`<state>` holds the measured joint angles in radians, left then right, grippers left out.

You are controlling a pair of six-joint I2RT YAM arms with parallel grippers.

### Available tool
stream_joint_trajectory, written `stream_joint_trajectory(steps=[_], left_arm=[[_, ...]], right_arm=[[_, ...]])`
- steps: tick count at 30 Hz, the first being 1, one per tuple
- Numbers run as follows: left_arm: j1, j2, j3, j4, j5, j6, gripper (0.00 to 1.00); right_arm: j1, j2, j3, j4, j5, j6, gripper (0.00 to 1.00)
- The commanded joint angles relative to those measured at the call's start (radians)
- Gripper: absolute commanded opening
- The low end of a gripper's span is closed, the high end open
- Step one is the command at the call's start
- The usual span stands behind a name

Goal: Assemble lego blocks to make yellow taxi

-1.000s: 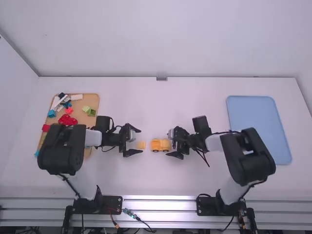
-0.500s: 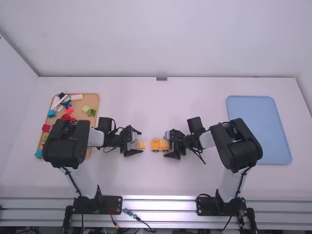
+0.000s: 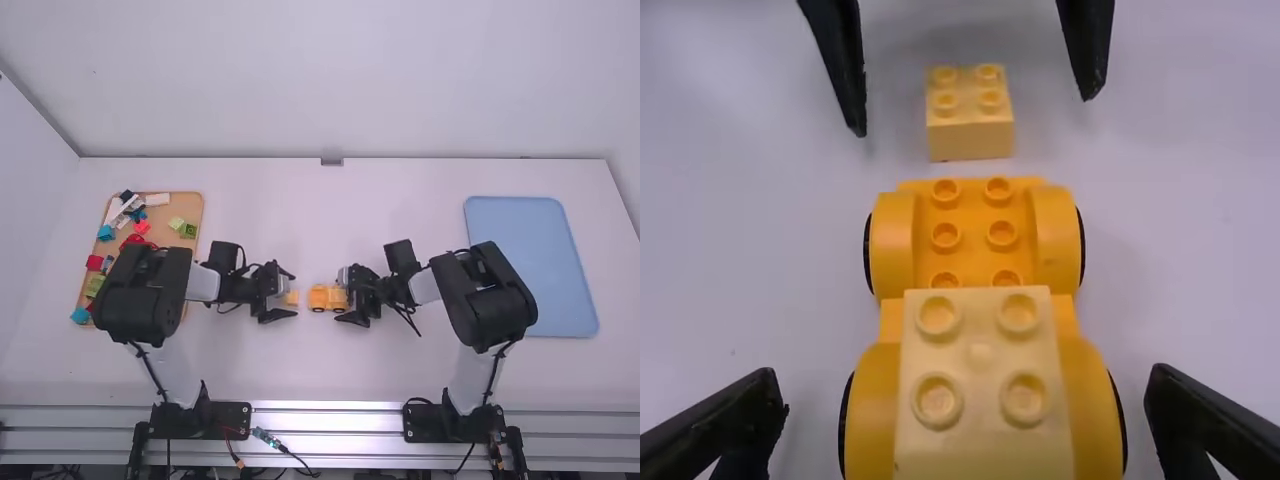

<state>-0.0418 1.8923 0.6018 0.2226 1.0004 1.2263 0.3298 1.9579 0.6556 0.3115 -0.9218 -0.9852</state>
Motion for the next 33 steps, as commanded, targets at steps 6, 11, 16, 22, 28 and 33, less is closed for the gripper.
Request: stream_joint_trajectory(steps=[6,11,16,22,28,33], left_arm=[[0.001,0.007,-0.008,0.000,-0.026,-0.008,0.85],[0.001,0.007,0.018,-0.039,-0.026,-0.006,0.84],[0.002,0.007,0.042,-0.080,-0.026,-0.006,0.84],[0.001,0.007,0.045,-0.082,-0.026,-0.007,0.84],[0.001,0.007,0.040,-0.089,-0.026,-0.006,0.84],[0.002,0.007,0.039,-0.089,-0.027,-0.003,0.82]], right_arm=[[0.020,0.016,0.000,0.069,0.052,0.124,0.99],[0.081,0.016,-0.075,0.269,0.172,0.241,0.99],[0.072,0.016,-0.119,0.348,0.160,0.279,0.99],[0.041,0.016,-0.097,0.329,0.085,0.270,0.96],[0.076,0.016,-0.080,0.336,0.091,0.271,0.96],[0.106,0.016,-0.070,0.332,0.161,0.283,0.93]])
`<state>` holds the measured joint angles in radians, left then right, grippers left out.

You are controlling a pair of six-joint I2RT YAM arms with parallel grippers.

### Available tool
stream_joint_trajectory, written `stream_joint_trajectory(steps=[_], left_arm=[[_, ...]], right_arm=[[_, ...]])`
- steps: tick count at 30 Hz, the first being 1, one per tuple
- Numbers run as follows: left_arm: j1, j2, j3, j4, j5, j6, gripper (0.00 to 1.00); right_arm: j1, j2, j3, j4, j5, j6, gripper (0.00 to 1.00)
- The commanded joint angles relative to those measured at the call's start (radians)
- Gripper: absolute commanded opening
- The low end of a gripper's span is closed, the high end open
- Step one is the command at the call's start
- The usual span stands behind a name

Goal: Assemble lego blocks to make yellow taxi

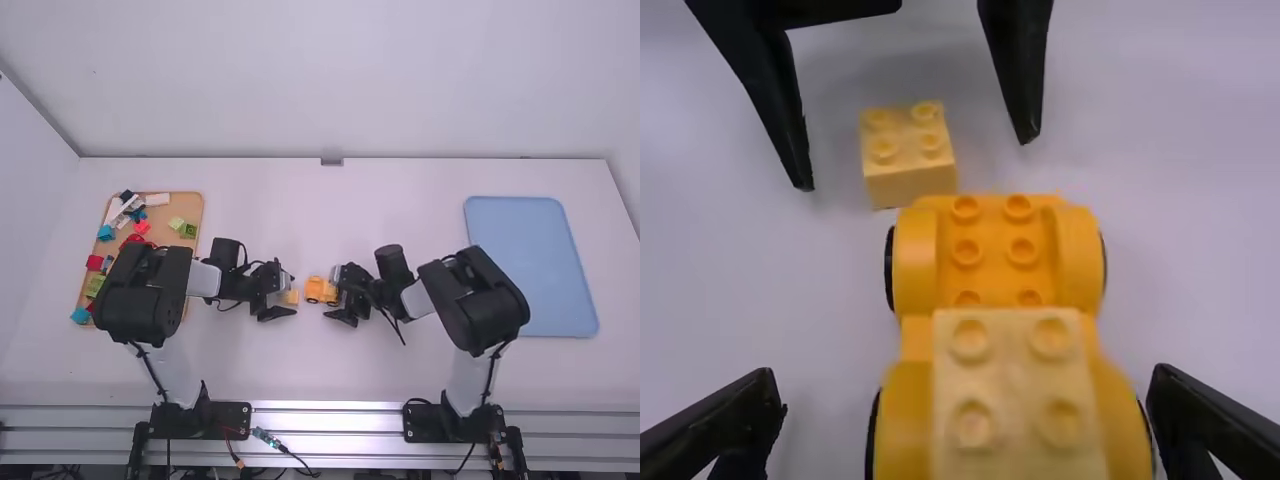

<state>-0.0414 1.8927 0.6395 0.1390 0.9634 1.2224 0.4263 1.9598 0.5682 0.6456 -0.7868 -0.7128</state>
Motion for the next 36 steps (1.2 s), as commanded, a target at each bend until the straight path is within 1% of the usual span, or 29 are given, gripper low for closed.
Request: stream_joint_trajectory(steps=[1,3,4,5,6,8,10,11,12,13,16,19,21,25,31,36], left_arm=[[0.001,0.006,0.002,-0.006,0.010,0.001,0.81],[0.001,0.006,0.002,-0.006,0.011,0.001,0.76],[0.001,0.006,0.002,-0.006,0.011,0.000,0.75],[0.001,0.006,0.002,-0.006,0.011,0.000,0.72],[0.001,0.006,0.001,-0.006,0.011,0.001,0.70],[0.001,0.006,0.001,-0.007,0.010,0.000,0.67],[0.001,0.006,0.001,-0.006,0.010,0.000,0.65],[0.001,0.006,0.001,-0.007,0.010,0.000,0.61],[0.001,0.006,0.001,-0.010,0.008,0.001,0.59],[0.001,0.006,0.001,-0.012,-0.002,0.000,0.58],[0.001,0.006,0.001,-0.023,-0.027,0.000,0.55],[0.001,0.006,0.001,-0.034,-0.034,0.001,0.55],[0.002,0.006,0.001,-0.036,-0.034,0.001,0.54],[0.001,0.006,0.002,-0.034,-0.033,0.001,0.50],[0.001,0.006,0.002,-0.033,-0.034,0.001,0.46],[0.001,0.006,0.002,-0.033,-0.033,0.001,0.42]], right_arm=[[0.011,0.014,0.017,-0.001,0.026,0.011,0.90],[0.014,0.014,0.014,0.005,0.026,0.010,0.73],[0.013,0.014,0.015,0.003,0.026,0.010,0.70],[0.011,0.014,0.016,0.001,0.025,0.010,0.63],[0.011,0.014,0.015,0.002,0.025,0.010,0.59],[0.013,0.014,0.015,0.001,0.025,0.010,0.59],[0.012,0.014,0.016,-0.002,0.024,0.010,0.53],[0.012,0.014,0.016,-0.002,0.025,0.010,0.50],[0.012,0.014,0.015,-0.002,0.025,0.010,0.48],[0.012,0.014,0.014,-0.003,0.026,0.010,0.42],[0.011,0.014,0.014,-0.018,0.026,0.003,0.38],[0.011,0.014,0.017,-0.058,0.026,-0.044,0.34],[0.002,0.014,0.015,-0.089,0.026,-0.085,0.32],[-0.025,0.014,0.016,-0.123,0.025,-0.107,0.29],[-0.058,0.014,0.014,-0.165,0.017,-0.160,0.26],[-0.052,0.014,0.014,-0.175,0.017,-0.192,0.26]])
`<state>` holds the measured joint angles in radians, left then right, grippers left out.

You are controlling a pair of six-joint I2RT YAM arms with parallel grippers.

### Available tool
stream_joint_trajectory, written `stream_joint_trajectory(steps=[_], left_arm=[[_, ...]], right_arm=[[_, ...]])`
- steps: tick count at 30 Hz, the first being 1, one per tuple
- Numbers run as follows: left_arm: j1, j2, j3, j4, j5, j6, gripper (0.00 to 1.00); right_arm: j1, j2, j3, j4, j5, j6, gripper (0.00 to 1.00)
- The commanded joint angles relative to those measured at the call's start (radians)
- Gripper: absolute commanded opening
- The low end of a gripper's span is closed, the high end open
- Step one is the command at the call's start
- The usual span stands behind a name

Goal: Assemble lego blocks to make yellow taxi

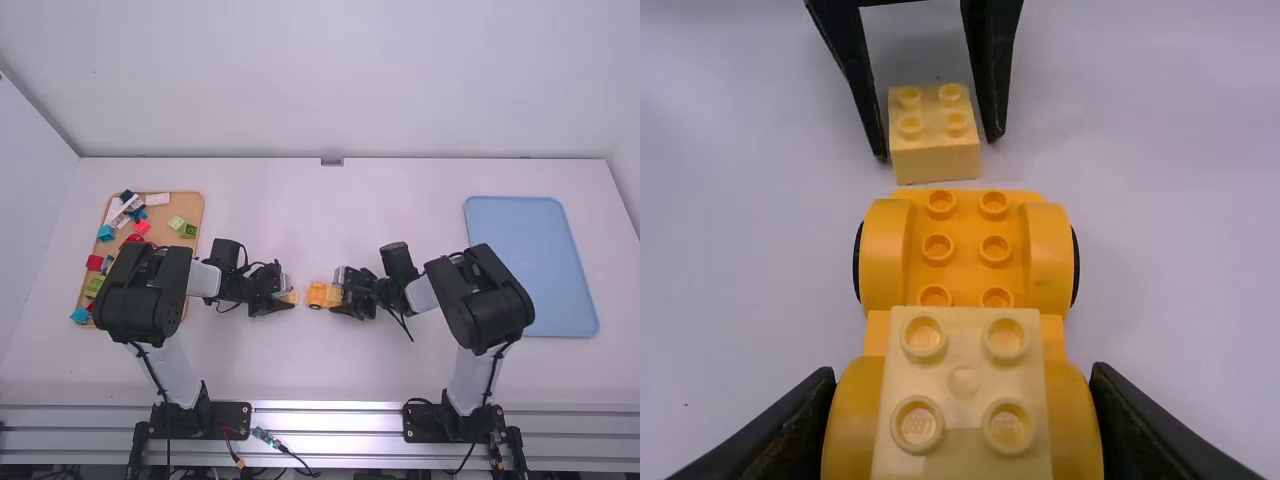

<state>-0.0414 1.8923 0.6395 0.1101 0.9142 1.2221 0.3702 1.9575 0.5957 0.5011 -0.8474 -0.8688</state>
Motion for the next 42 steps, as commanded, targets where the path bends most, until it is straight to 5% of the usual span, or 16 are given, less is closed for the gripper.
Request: stream_joint_trajectory(steps=[1,16,18,30,42], left_arm=[[0.001,0.007,0.002,-0.003,0.016,0.001,0.42],[0.002,0.005,0.002,0.040,0.074,-0.025,0.13],[0.001,0.000,0.002,0.088,0.077,-0.111,0.02],[-0.071,-0.169,-0.034,0.077,0.034,-0.220,0.02],[-0.187,-0.171,-0.023,0.081,-0.017,-0.223,0.02]], right_arm=[[0.006,0.015,-0.010,-0.041,0.079,-0.052,0.25],[0.011,0.014,0.119,-0.353,0.086,-0.179,0.21],[0.009,0.014,0.116,-0.349,0.086,-0.180,0.21],[0.010,0.014,0.091,-0.331,0.111,-0.236,0.20],[0.010,0.014,0.045,-0.247,0.109,-0.228,0.20]])
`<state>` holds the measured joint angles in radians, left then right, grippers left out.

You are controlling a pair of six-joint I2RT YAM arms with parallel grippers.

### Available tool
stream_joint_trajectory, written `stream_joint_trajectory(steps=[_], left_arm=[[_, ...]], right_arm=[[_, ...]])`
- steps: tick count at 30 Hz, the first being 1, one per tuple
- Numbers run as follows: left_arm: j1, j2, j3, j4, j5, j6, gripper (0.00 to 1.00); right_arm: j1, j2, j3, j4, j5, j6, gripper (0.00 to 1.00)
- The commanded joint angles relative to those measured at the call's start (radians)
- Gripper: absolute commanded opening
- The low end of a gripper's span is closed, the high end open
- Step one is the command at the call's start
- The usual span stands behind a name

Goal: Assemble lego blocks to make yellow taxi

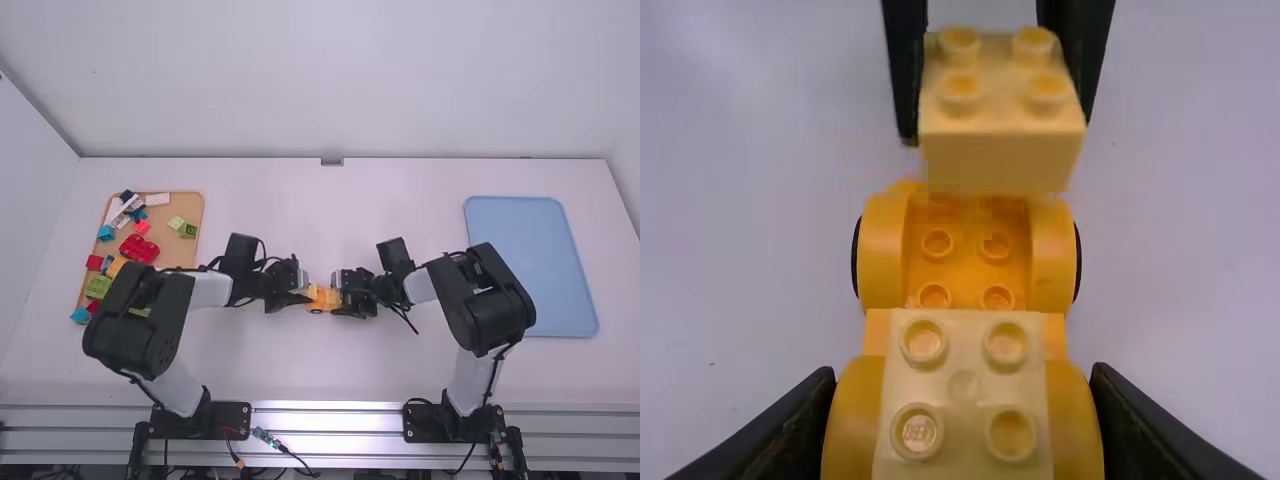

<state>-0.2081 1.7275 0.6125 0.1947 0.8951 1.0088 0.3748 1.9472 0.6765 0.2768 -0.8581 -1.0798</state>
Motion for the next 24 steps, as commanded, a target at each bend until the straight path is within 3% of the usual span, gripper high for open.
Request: stream_joint_trajectory(steps=[1,6,24], left_arm=[[-0.030,-0.007,0.003,-0.004,0.001,-0.010,0.02],[-0.065,-0.007,0.001,0.003,-0.071,-0.010,0.02],[-0.080,0.057,-0.002,0.096,-0.040,-0.032,0.02]], right_arm=[[0.006,0.025,-0.035,-0.023,0.119,-0.017,0.20],[0.006,0.025,-0.035,-0.023,0.119,-0.017,0.20],[0.006,0.025,-0.035,-0.026,0.097,-0.017,0.20]])
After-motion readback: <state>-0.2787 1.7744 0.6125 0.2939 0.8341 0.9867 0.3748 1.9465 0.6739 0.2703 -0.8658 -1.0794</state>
